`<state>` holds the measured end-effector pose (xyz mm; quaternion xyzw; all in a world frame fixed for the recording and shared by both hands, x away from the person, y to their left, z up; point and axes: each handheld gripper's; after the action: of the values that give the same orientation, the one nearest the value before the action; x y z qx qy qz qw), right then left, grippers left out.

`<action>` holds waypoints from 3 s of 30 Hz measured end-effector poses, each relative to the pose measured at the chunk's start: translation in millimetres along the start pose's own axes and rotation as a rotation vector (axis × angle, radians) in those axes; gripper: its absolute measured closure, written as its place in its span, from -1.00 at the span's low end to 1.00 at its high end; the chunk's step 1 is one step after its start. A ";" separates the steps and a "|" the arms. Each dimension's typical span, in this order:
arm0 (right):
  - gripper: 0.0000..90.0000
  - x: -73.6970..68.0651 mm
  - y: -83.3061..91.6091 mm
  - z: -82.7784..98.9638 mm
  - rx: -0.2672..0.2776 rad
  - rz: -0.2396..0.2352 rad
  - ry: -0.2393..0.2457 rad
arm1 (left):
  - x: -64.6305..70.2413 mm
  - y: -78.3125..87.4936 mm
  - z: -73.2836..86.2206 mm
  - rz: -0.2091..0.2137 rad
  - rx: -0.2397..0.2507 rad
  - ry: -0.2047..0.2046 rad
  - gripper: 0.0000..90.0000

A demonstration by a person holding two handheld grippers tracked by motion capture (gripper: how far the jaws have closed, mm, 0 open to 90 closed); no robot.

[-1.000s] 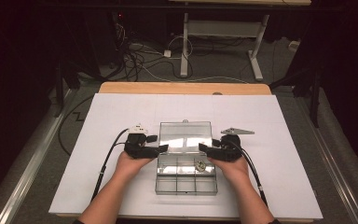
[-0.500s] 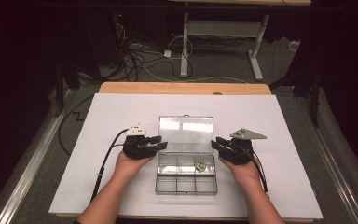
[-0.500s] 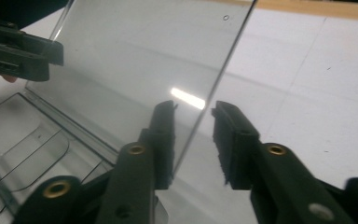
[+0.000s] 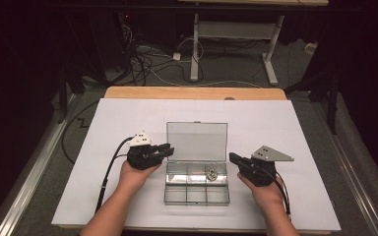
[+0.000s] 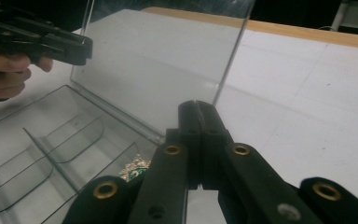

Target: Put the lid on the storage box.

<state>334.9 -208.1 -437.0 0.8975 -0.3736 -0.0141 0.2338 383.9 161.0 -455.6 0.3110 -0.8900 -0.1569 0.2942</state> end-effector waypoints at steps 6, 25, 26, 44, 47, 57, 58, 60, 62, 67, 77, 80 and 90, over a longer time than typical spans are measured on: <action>1.00 -5.7 -3.5 -1.8 -0.003 -0.022 0.023 | 4.4 4.7 0.9 -0.002 0.011 -0.019 0.59; 1.00 -13.9 -10.7 -7.6 0.002 -0.063 0.039 | 21.0 18.9 5.1 -0.006 0.021 -0.066 0.59; 1.00 -13.8 -11.1 -7.5 0.003 -0.065 0.041 | 21.8 19.6 5.2 -0.007 0.019 -0.069 0.59; 1.00 -17.8 -9.8 -8.0 -0.012 -0.076 0.044 | 32.0 29.6 12.6 -0.024 0.000 -0.101 0.55; 1.00 -18.7 -10.1 -7.2 -0.017 -0.084 0.048 | 32.4 31.1 14.7 -0.023 -0.007 -0.101 0.55; 1.00 -22.5 -7.8 -5.4 -0.026 -0.091 0.056 | 34.9 40.7 21.5 -0.029 -0.024 -0.098 0.50; 1.00 -23.3 -7.3 -5.3 -0.030 -0.092 0.050 | 34.8 42.1 23.0 -0.032 -0.029 -0.098 0.50; 1.00 -23.6 -7.0 -4.8 -0.029 -0.094 0.053 | 34.6 45.1 26.9 -0.040 -0.045 -0.095 0.46; 1.00 -23.9 -6.6 -4.3 -0.030 -0.096 0.053 | 34.5 48.3 31.8 -0.045 -0.057 -0.090 0.46; 1.00 -24.8 -5.5 -2.9 -0.034 -0.095 0.055 | 34.1 51.4 40.8 -0.025 -0.087 -0.051 0.41; 1.00 -28.3 -1.8 -1.8 -0.034 -0.086 0.057 | 48.7 46.4 38.7 0.056 -0.070 -0.067 0.95; 1.00 -28.7 -0.6 -1.2 -0.036 -0.088 0.062 | 52.0 44.6 38.1 0.070 -0.070 -0.067 0.95; 1.00 -31.6 2.0 3.7 -0.054 -0.092 0.072 | 55.3 43.5 38.3 0.088 -0.069 -0.069 0.95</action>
<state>310.1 -189.5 -444.1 0.9071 -0.3226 -0.0028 0.2702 305.1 162.0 -441.7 0.2556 -0.9066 -0.1850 0.2803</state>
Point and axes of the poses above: each handheld gripper's, and its own axes: y roughly backward along the jaws, z roughly out of its underside, x roughly to its right, and after that the axes turned 15 degrees about y, right-handed
